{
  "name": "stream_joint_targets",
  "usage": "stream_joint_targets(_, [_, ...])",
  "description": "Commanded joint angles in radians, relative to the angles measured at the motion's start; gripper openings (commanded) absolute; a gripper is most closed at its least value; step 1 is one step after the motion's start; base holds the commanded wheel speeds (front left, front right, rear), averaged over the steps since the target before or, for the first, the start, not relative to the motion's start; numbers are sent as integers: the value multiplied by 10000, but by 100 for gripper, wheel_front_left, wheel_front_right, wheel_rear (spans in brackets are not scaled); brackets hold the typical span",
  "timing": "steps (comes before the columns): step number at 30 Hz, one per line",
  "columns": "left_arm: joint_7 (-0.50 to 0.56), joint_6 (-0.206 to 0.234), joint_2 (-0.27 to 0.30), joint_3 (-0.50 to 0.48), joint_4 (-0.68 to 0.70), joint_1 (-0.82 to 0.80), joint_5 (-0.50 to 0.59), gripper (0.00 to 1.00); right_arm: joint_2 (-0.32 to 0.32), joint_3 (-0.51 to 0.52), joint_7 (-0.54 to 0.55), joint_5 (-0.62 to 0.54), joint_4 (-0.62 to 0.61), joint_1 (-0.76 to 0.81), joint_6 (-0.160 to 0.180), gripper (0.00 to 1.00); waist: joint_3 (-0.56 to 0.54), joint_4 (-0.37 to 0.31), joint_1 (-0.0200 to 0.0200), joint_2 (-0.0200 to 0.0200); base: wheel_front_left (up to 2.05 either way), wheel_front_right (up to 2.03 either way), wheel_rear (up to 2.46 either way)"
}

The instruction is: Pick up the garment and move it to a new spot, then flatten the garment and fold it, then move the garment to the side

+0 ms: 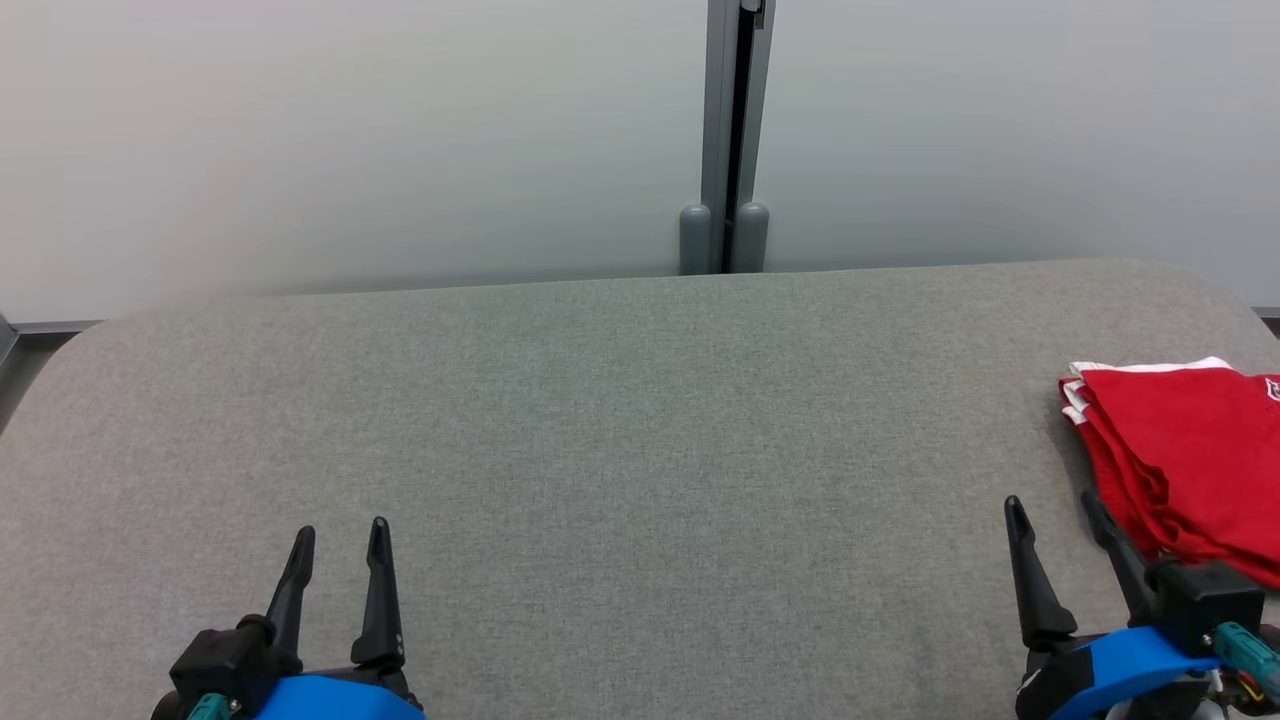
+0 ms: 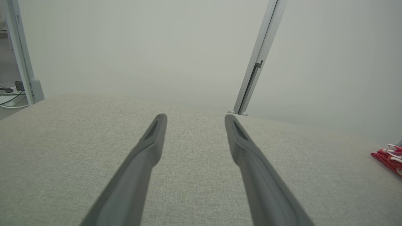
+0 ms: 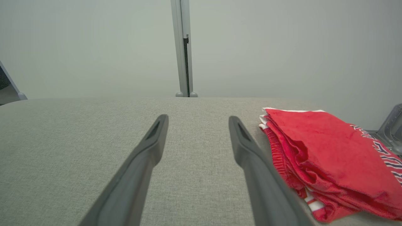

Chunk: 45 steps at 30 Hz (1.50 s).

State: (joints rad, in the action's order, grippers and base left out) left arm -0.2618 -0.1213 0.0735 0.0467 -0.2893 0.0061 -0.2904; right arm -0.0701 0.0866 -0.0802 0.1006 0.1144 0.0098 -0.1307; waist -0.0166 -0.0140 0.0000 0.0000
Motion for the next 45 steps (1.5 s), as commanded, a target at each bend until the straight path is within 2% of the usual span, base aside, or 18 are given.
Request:
stream_joint_targets(1, [-38,-55,-8,6,-41,92,41,100,61,-63,-17,-11,84,196,-3,100,-36,-30,0,0,0,0,0])
stream_joint_targets(34, [-38,-111,81,149,-310,34,-10,100,180,-20,-171,42,499,31,-3,100,-10,122,0,0,0,0,0])
stream_joint_targets(35, [4,-44,25,132,-335,76,-3,0,148,-17,-150,47,532,13,2,0,-12,124,2,0,0,0,0])
stream_joint_targets(39, [90,-43,-59,118,-615,197,-140,0,163,17,-45,197,904,18,2,0,-10,126,1,0,0,0,0])
stream_joint_targets(45, [408,-47,-72,-38,-531,68,-1237,0,165,104,186,1439,989,-139,2,0,0,126,1,0,0,0,0])
